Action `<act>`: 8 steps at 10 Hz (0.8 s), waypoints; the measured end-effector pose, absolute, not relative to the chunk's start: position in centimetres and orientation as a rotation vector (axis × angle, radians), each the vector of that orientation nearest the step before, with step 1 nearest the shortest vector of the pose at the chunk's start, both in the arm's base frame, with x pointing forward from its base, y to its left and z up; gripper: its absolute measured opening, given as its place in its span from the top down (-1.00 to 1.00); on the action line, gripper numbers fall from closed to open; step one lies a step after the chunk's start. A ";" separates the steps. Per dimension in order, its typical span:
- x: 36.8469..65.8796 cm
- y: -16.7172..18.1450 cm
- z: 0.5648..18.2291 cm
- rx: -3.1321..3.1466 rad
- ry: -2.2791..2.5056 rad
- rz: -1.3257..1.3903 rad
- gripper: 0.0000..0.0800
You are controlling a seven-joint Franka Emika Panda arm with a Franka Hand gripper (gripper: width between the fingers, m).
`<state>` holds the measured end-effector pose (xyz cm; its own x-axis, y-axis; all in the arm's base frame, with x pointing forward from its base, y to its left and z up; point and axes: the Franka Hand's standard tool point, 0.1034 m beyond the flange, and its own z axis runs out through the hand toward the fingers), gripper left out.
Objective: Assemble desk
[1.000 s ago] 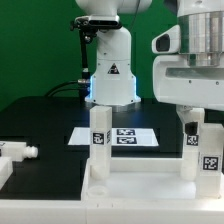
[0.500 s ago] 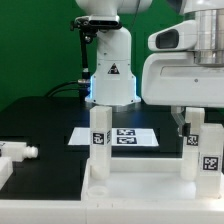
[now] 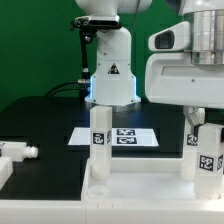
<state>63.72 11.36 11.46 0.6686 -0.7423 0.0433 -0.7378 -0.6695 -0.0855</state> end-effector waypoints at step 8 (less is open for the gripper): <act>63.7 11.5 11.3 -1.972 2.284 -0.047 0.07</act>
Offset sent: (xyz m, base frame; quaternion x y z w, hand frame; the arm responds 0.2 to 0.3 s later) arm 0.0308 0.0144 0.0183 0.1522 -0.0331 0.3766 0.9132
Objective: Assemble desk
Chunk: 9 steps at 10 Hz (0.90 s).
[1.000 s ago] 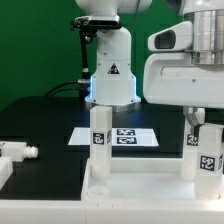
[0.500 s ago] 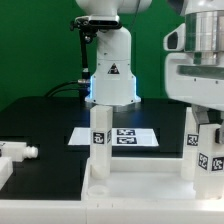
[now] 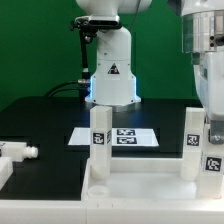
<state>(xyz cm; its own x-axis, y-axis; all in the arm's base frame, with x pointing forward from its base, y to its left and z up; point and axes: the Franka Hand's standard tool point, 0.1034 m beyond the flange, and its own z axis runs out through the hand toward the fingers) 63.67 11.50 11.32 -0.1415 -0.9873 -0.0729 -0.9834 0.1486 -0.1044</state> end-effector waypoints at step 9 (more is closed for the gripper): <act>64.2 12.0 11.4 -3.004 0.684 -0.227 -0.62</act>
Offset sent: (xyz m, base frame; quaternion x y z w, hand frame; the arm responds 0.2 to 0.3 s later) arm -0.0104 0.0201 -0.0044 -0.0187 -0.0282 -0.3488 0.9366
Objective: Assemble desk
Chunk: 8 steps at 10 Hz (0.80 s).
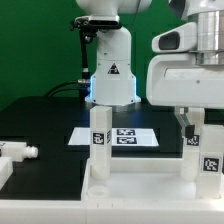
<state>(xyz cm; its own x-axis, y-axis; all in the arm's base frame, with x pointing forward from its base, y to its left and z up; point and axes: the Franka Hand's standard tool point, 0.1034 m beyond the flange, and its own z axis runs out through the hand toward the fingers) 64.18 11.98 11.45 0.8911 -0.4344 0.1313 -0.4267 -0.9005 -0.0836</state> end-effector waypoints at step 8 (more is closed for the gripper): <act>63.7 11.1 11.2 -2.540 1.713 -0.127 0.27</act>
Offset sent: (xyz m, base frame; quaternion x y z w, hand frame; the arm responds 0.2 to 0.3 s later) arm 0.0000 0.0000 0.0000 0.0000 0.0000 0.0650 0.9979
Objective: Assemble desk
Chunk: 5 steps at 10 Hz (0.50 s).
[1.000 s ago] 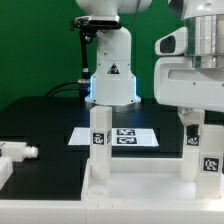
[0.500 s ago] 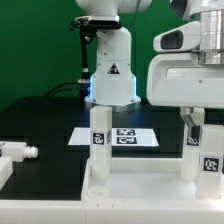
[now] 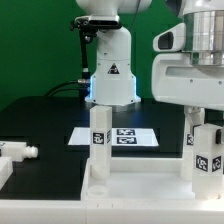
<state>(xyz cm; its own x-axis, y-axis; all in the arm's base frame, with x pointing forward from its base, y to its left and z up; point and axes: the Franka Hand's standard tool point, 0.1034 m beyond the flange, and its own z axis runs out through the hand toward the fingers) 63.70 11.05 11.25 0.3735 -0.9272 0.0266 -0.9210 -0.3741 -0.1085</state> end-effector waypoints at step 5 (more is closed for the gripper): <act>63.8 11.4 11.2 -2.083 2.205 -0.067 0.27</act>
Offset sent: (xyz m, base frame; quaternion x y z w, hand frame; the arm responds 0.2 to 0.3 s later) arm 0.0000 0.0000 0.0000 0.0000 0.0000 0.1296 0.9916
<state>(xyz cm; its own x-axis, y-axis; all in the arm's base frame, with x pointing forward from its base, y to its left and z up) 63.81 11.45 11.22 -0.0542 -0.9974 -0.0484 -0.9926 0.0590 -0.1059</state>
